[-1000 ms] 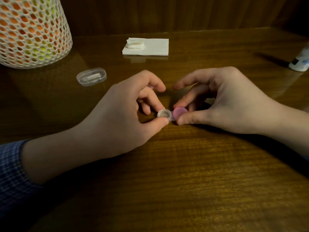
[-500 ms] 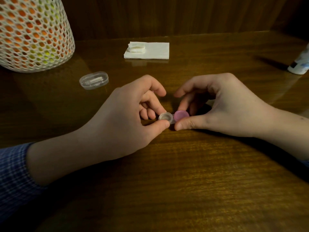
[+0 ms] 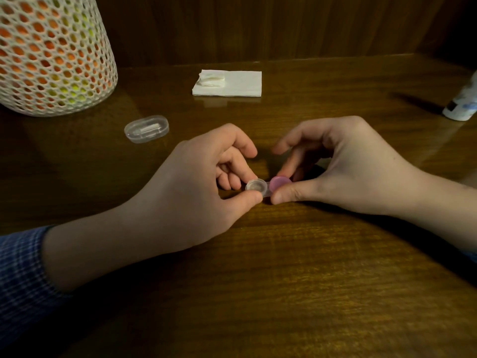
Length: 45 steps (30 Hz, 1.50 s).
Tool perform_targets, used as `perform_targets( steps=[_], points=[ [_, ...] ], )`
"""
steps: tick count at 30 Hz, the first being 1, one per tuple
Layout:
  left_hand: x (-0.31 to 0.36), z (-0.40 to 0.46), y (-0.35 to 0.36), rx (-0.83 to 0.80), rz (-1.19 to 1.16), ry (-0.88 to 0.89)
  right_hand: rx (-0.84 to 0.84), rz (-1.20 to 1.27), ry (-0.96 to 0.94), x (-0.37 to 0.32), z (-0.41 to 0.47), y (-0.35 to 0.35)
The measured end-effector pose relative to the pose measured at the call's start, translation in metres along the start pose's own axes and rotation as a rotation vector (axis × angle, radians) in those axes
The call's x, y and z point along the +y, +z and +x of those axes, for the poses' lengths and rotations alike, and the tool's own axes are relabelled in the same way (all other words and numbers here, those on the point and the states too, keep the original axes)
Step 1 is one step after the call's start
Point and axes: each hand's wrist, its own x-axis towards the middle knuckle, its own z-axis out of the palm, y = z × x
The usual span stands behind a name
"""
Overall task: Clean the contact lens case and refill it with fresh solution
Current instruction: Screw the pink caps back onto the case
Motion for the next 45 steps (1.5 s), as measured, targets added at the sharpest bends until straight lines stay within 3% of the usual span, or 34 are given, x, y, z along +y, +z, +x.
perform_targets(
  steps=[8, 22, 31, 45],
  points=[
    [0.000, 0.000, 0.000, -0.003, 0.000, 0.007, -0.115, 0.021, -0.050, 0.001, 0.001, -0.006],
    [-0.001, 0.000, -0.001, -0.005, -0.024, 0.010, -0.024, 0.013, -0.023, -0.002, -0.002, -0.002],
    [-0.001, -0.001, 0.000, 0.002, -0.020, 0.005, -0.098, 0.016, 0.000, -0.001, -0.001, -0.006],
    [-0.004, -0.001, -0.001, -0.009, -0.070, -0.021, 0.063, -0.077, 0.090, -0.009, -0.010, 0.008]
  ],
)
